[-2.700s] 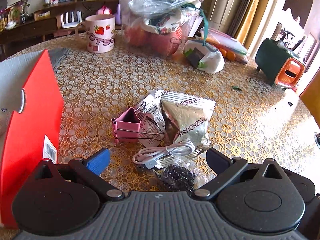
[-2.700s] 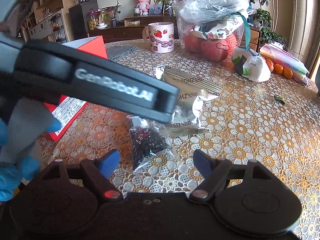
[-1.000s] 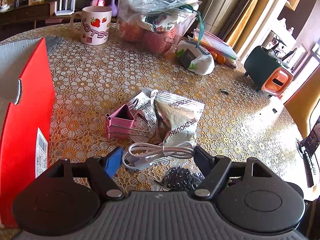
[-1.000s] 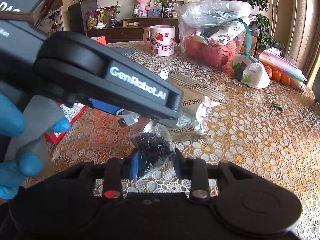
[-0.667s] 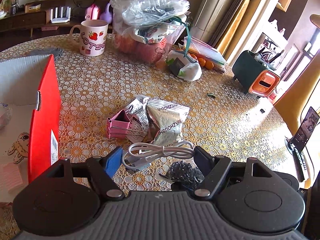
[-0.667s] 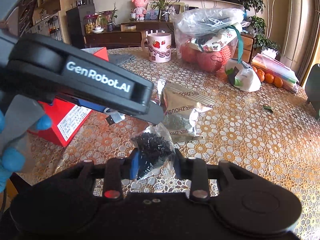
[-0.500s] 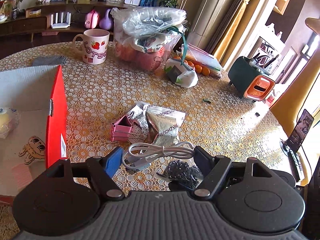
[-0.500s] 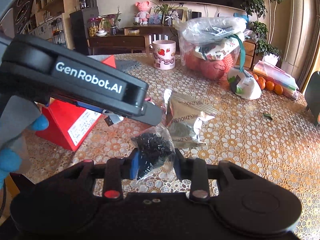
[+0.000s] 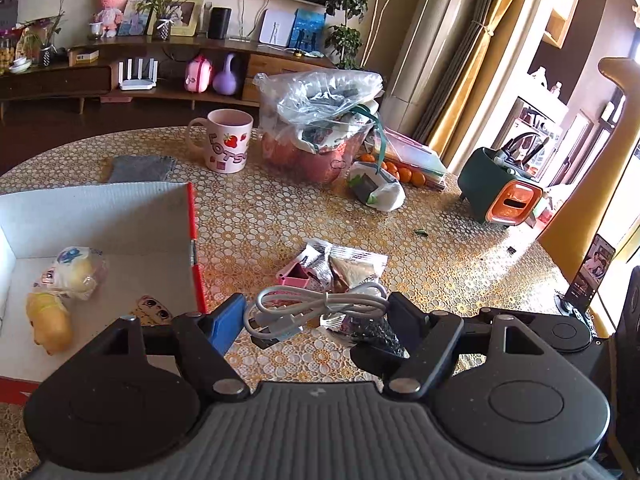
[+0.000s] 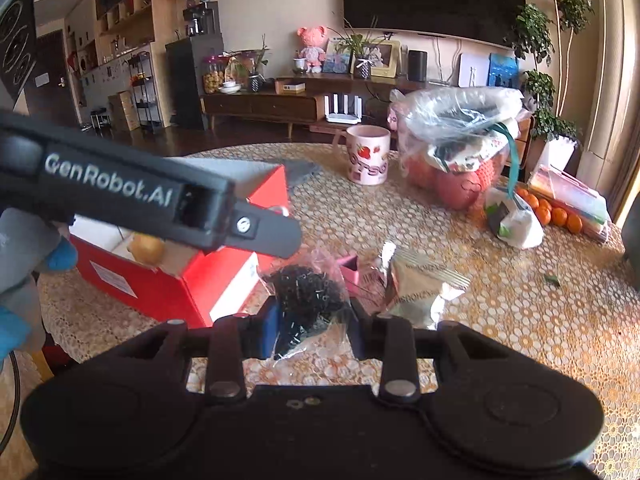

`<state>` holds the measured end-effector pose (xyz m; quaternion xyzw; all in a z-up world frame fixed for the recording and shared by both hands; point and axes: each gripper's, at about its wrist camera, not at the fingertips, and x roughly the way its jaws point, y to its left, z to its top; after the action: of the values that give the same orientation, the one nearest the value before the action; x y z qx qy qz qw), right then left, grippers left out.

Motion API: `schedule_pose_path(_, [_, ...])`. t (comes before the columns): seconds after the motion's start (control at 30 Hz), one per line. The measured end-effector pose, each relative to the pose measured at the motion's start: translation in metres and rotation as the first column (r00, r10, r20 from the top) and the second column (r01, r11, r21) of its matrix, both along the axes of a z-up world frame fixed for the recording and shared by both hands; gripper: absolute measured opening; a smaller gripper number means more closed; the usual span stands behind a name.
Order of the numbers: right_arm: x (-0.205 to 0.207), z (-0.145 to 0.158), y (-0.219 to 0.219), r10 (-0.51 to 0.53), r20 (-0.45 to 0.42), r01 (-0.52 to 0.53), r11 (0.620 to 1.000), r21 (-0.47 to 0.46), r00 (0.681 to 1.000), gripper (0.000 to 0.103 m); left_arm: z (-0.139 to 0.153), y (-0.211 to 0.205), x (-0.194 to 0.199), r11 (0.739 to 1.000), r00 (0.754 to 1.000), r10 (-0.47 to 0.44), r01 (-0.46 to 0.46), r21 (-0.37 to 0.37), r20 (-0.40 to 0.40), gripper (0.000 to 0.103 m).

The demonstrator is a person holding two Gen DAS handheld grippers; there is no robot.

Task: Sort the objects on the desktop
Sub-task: 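Carry white cable with left tool into red box while right carries bead bag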

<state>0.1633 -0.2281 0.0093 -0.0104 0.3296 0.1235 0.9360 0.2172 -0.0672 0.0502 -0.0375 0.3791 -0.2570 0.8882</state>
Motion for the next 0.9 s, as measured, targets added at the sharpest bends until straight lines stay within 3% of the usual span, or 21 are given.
schedule_pose_path(0.6, [0.024,0.039,0.073,0.108,0.032,-0.108,0.994,0.018,0.994,0.034,0.012,0.125,0.006,0.985,0.986,0.157,-0.160,0.058,0.051,0.077])
schedule_pose_path(0.9, [0.057,0.030,0.114,0.137,-0.018,-0.137,0.991,-0.009,0.990,0.034,-0.010,0.162,0.041,0.965,0.979,0.202,-0.205,0.164,0.037,0.077])
